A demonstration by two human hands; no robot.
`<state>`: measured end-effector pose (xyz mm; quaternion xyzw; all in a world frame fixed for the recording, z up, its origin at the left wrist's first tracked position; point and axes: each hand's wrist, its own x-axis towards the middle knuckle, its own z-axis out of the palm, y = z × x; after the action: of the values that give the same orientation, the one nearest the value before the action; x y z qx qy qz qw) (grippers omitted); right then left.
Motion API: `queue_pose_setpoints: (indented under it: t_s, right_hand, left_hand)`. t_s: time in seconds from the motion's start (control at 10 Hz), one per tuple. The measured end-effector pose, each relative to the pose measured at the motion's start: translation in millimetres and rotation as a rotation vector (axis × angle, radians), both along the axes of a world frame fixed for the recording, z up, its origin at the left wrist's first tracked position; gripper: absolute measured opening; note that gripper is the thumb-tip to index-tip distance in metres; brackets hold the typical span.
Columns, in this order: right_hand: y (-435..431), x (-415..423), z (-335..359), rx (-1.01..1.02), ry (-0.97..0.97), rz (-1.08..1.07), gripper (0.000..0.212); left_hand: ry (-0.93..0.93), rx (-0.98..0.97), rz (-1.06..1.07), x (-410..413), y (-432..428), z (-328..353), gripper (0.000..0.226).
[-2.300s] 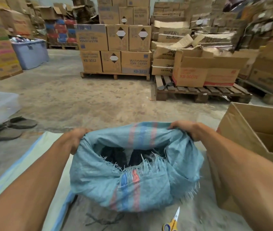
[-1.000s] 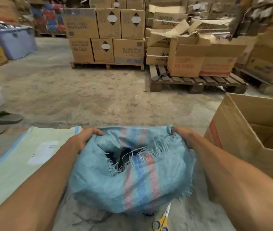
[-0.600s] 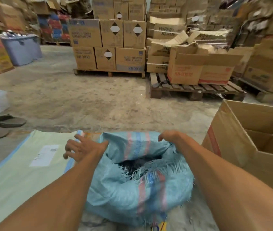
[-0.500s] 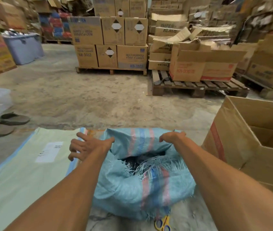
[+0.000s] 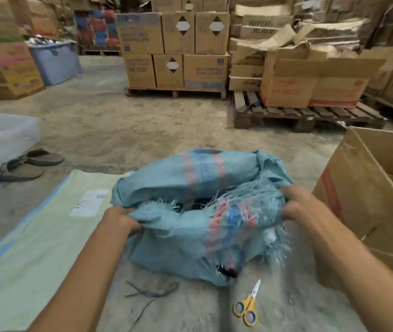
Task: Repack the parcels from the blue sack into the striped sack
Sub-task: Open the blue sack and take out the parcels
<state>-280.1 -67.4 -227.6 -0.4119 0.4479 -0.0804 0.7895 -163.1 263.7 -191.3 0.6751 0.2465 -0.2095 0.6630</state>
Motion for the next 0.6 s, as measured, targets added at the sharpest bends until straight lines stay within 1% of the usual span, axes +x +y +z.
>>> queue_pose_setpoints:
  t_s: [0.1, 0.2, 0.3, 0.4, 0.5, 0.6]
  right_hand:
    - [1.1, -45.6, 67.7, 0.124, -0.206, 0.088, 0.051]
    - [7.0, -56.8, 25.2, 0.163, -0.065, 0.119, 0.052]
    - [16.3, -60.3, -25.5, 0.134, 0.097, 0.149, 0.068]
    - [6.2, -59.7, -33.4, 0.109, 0.168, 0.055, 0.052]
    - [7.6, -55.4, -21.7, 0.017, 0.106, 0.012, 0.053]
    - [22.0, -47.2, -16.3, -0.555, 0.263, -0.108, 0.105]
  left_hand:
    - [0.183, -0.394, 0.233, 43.6, 32.5, -36.2, 0.019]
    - [0.154, -0.235, 0.081, 45.1, 29.3, -61.7, 0.029]
    - [0.271, -0.531, 0.142, 33.4, 18.6, -72.5, 0.036]
    - [0.24, -0.417, 0.306, 21.6, 5.9, -61.9, 0.029]
    - [-0.049, -0.532, 0.445, 15.0, 0.3, -67.7, 0.051]
    - [-0.448, 0.177, 0.408, 4.8, -2.6, -76.2, 0.08]
